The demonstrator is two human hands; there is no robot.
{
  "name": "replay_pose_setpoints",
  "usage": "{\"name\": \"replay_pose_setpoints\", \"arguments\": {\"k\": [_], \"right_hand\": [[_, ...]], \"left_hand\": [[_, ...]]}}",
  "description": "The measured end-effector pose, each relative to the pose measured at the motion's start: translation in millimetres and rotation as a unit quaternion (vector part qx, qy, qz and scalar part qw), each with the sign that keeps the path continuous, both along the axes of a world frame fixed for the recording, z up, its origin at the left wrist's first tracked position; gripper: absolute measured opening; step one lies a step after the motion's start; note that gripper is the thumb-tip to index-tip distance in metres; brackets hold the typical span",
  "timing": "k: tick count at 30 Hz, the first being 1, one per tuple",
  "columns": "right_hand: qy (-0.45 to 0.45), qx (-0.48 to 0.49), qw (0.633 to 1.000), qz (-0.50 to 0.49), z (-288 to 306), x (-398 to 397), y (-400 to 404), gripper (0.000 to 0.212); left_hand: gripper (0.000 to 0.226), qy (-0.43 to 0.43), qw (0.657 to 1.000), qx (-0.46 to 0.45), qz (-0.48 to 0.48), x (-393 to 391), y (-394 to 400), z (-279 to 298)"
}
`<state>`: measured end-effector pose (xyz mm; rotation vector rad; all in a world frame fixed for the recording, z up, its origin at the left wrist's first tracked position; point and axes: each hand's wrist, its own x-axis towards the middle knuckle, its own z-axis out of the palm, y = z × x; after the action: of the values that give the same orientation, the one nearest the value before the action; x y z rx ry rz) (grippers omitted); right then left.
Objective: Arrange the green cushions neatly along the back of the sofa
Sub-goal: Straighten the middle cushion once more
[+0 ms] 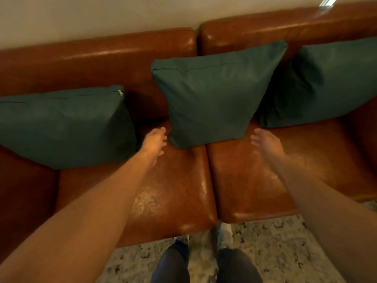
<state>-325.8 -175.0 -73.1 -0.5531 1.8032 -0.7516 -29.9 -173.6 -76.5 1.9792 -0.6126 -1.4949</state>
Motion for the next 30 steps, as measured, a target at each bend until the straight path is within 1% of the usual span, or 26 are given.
{"name": "replay_pose_setpoints", "arguments": {"k": [3,5,7,9,12,16,18,20,23,27,30], "right_hand": [[-0.014,-0.017,1.0,-0.018,8.5,-29.9,-47.2,0.041],[-0.031,-0.048,0.998,-0.005,17.2,-46.8,-81.6,0.054],[-0.049,-0.079,0.995,0.023,28.0,-56.4,-111.1,0.069],[-0.066,-0.09,0.992,0.051,36.6,-58.4,-128.8,0.079],[-0.087,-0.094,0.988,0.089,40.4,-56.0,-142.0,0.081],[-0.123,-0.083,0.981,0.124,32.6,-55.5,-147.9,0.082],[-0.149,-0.087,0.977,0.123,30.8,-55.0,-152.1,0.083],[-0.165,-0.088,0.974,0.125,30.7,-51.4,-154.7,0.088],[-0.16,-0.088,0.975,0.128,29.6,-44.2,-152.7,0.096],[-0.165,-0.094,0.974,0.126,29.9,-41.0,-151.8,0.097],[-0.171,-0.103,0.971,0.129,32.0,-40.7,-152.9,0.089]], "left_hand": [[0.05,0.015,0.997,-0.028,0.064,4.8,-29.5,8.7],[0.056,0.044,0.992,-0.073,0.094,3.7,-49.3,18.5],[0.063,0.086,0.983,-0.128,0.097,-4.6,-65.5,25.8],[0.069,0.11,0.977,-0.157,0.088,-19.7,-74.0,29.6],[0.075,0.102,0.974,-0.168,0.109,-38.5,-82.9,32.6],[0.085,0.082,0.972,-0.168,0.144,-44.3,-90.2,35.4],[0.082,0.075,0.971,-0.169,0.153,-45.9,-93.7,36.1],[0.074,0.084,0.97,-0.171,0.148,-50.1,-96.1,39.7],[0.069,0.105,0.971,-0.167,0.138,-54.3,-97.9,44.3],[0.074,0.119,0.971,-0.164,0.131,-51.2,-95.5,47.5],[0.074,0.118,0.971,-0.164,0.127,-48.9,-96.2,51.2]]}}
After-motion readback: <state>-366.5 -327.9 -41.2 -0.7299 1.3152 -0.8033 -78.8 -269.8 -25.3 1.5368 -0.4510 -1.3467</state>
